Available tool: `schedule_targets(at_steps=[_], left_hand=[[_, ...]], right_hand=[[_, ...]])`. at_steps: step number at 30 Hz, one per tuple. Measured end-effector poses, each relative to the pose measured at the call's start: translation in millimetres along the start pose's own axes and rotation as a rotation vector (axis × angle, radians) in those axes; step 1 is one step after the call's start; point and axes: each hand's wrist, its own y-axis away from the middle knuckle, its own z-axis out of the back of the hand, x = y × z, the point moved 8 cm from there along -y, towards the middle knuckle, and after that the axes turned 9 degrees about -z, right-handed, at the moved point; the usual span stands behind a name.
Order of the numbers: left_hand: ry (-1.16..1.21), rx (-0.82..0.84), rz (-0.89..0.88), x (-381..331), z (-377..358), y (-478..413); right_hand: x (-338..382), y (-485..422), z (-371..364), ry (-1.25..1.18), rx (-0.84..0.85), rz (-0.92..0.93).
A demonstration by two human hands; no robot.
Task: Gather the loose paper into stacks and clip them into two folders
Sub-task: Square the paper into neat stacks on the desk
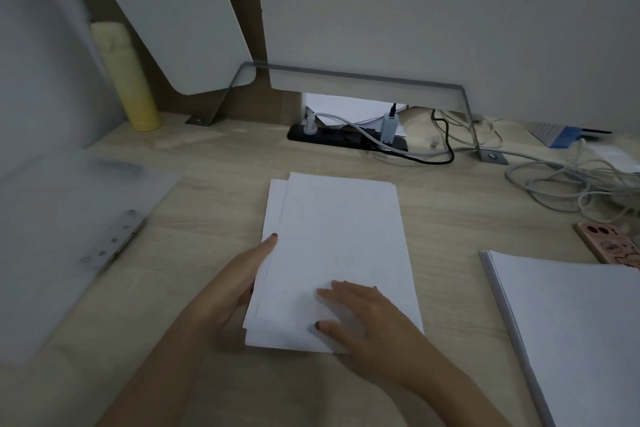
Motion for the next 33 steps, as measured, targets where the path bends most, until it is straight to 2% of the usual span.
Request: schedule_targets(at_steps=[2,8,10,14,18,22,27,33], left_hand=[[-0.033,0.040,-0.051,-3.6,-7.3,2.2],[-0.087,-0.028,-0.152,-6.7,-12.9,5.3],[-0.067,-0.064,-0.197,-7.7,-11.9,8.2],[0.027,-0.023,-0.261,-4.8,-19.8,20.9],[0.158,0.051,-0.302,-15.4,-26.3,27.4],[0.111,0.034,-0.400,-56.2,-17.8,34.4],[0.156,-0.033,-0.549,-105.1,-18.5,47.3],[0.161,-0.048,-0.592,-108.8,-39.3,61.5]], right_hand=[[-7.1,-2.3,18.9,-0.225,-0.052,-0.040],[-77.0,-11.2,50.1,-0.407,-0.241,-0.336],[-93.0,-9.4,59.6,-0.595,-0.279,-0.407],[-86.5,-7.6,71.4,-1.084,-0.172,-0.346],[-71.1,-5.9,79.0,-1.315,-0.058,-0.269],[-56.6,-0.7,107.9,-1.368,-0.095,-0.132],[-26.3,12.2,143.7,-1.248,-0.085,0.119],[-25.2,16.5,128.1,-1.113,-0.065,0.067]])
